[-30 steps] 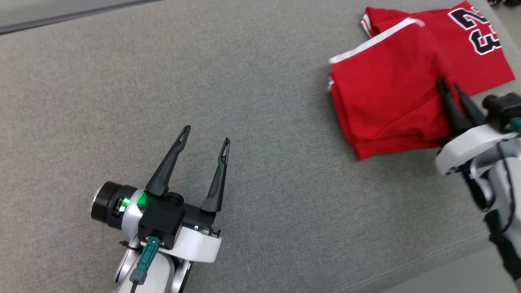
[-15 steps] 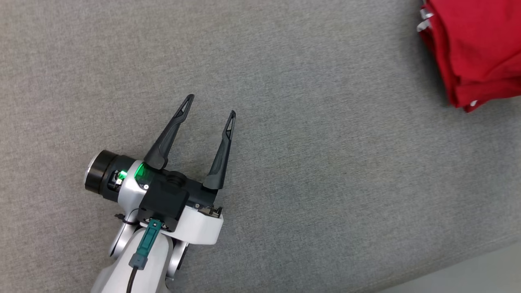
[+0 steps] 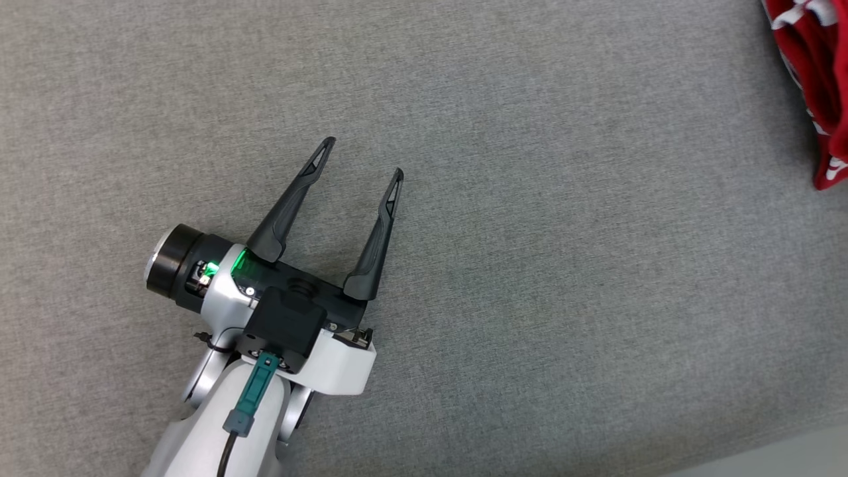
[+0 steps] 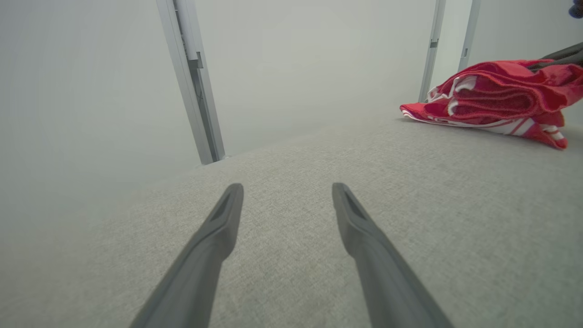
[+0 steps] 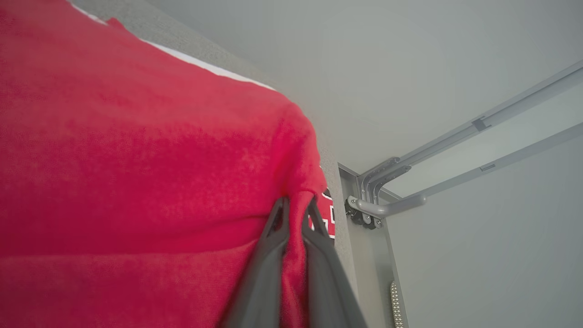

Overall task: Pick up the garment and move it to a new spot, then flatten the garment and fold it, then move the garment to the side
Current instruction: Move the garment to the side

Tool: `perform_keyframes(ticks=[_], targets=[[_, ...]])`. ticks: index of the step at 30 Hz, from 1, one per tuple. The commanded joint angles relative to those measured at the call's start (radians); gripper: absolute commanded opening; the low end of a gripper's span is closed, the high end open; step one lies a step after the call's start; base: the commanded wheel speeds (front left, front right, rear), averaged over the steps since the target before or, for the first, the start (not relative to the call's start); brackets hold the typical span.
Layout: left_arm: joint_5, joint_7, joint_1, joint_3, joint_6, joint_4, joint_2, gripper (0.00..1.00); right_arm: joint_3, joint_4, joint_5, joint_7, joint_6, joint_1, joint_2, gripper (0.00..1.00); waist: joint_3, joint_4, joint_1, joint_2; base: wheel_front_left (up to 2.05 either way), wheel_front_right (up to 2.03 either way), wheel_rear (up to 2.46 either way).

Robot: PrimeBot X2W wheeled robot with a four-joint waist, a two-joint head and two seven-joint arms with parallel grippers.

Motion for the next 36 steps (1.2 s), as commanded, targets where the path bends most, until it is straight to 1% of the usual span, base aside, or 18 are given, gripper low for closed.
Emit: perform_keyframes(ticks=[1, 4, 6, 7, 8, 9, 10, 14, 17, 20, 24, 30, 31, 36], targets=[[-0.001, -0.004, -0.012, -0.003, 0.005, -0.003, 0.007, 1.00, 0.001, 0.024, -0.005, -0.005, -0.001, -0.017, -0.006, 0.00, 0.002, 0.009, 0.0000, 0.0000, 0.00, 0.00, 0.00], [-0.009, -0.004, -0.018, -0.016, -0.007, -0.007, 0.009, 1.00, 0.004, 0.069, -0.022, -0.005, -0.001, -0.034, -0.010, 0.00, 0.003, 0.021, 0.0000, 0.0000, 0.00, 0.00, 0.00], [-0.008, -0.004, -0.019, -0.023, -0.010, -0.006, 0.014, 1.00, -0.007, 0.095, -0.042, -0.005, -0.001, -0.042, -0.017, 0.27, 0.001, 0.029, 0.0000, 0.0000, 0.00, 0.00, 0.00], [-0.010, -0.004, -0.018, -0.027, -0.011, -0.005, 0.015, 1.00, -0.017, 0.103, -0.054, -0.005, -0.001, -0.047, -0.020, 0.47, -0.001, 0.033, 0.0000, 0.0000, 0.00, 0.00, 0.00], [-0.012, -0.004, -0.017, -0.031, -0.012, -0.004, 0.015, 1.00, -0.031, 0.110, -0.069, -0.005, -0.001, -0.052, -0.024, 0.94, -0.003, 0.037, 0.0000, 0.0000, 0.00, 0.00, 0.00], [-0.014, -0.004, -0.016, -0.034, -0.012, -0.004, 0.016, 1.00, -0.048, 0.116, -0.086, -0.005, -0.001, -0.055, -0.025, 1.00, -0.007, 0.040, 0.0000, 0.0000, 0.00, 0.00, 0.00], [-0.015, -0.004, -0.013, -0.038, -0.007, -0.006, 0.014, 1.00, -0.089, 0.122, -0.125, -0.005, -0.001, -0.058, -0.027, 1.00, -0.015, 0.046, 0.0000, 0.0000, 0.00, 0.00, 0.00], [-0.028, -0.004, 0.002, -0.045, 0.000, -0.004, 0.008, 1.00, -0.161, 0.132, -0.214, -0.005, -0.001, -0.041, -0.013, 1.00, -0.044, 0.054, 0.0000, 0.0000, 0.00, 0.00, 0.00], [-0.040, -0.004, 0.019, -0.048, 0.009, -0.005, 0.005, 1.00, -0.218, 0.084, -0.264, -0.005, -0.001, -0.031, 0.036, 1.00, -0.075, 0.056, 0.0000, 0.0000, 0.00, 0.00, 0.00], [-0.052, -0.004, 0.036, -0.043, 0.023, -0.005, -0.001, 1.00, -0.248, -0.014, -0.281, -0.005, -0.001, 0.008, 0.112, 1.00, -0.111, 0.058, 0.0000, 0.0000, 0.00, 0.00, 0.00], [-0.077, -0.004, 0.068, -0.038, 0.038, -0.001, -0.011, 1.00, -0.236, -0.143, -0.230, -0.005, -0.001, 0.073, 0.210, 1.00, -0.168, 0.072, 0.0000, 0.0000, 0.00, 0.00, 0.00], [-0.100, -0.004, 0.112, -0.024, 0.070, 0.004, -0.030, 1.00, -0.192, -0.301, -0.128, -0.005, -0.001, 0.188, 0.310, 1.00, -0.247, 0.119, 0.0000, 0.0000, 0.00, 0.00, 0.00], [-0.100, -0.004, 0.112, -0.024, 0.070, 0.004, -0.030, 1.00, -0.192, -0.301, -0.128, -0.005, -0.001, 0.188, 0.310, 1.00, -0.247, 0.119, 0.0000, 0.0000, 0.00, 0.00, 0.00], [-0.133, -0.004, 0.163, -0.006, 0.103, 0.005, -0.048, 1.00, -0.147, -0.407, -0.063, -0.005, -0.001, 0.314, 0.395, 1.00, -0.333, 0.164, 0.0000, 0.0000, 0.00, 0.00, 0.00]])
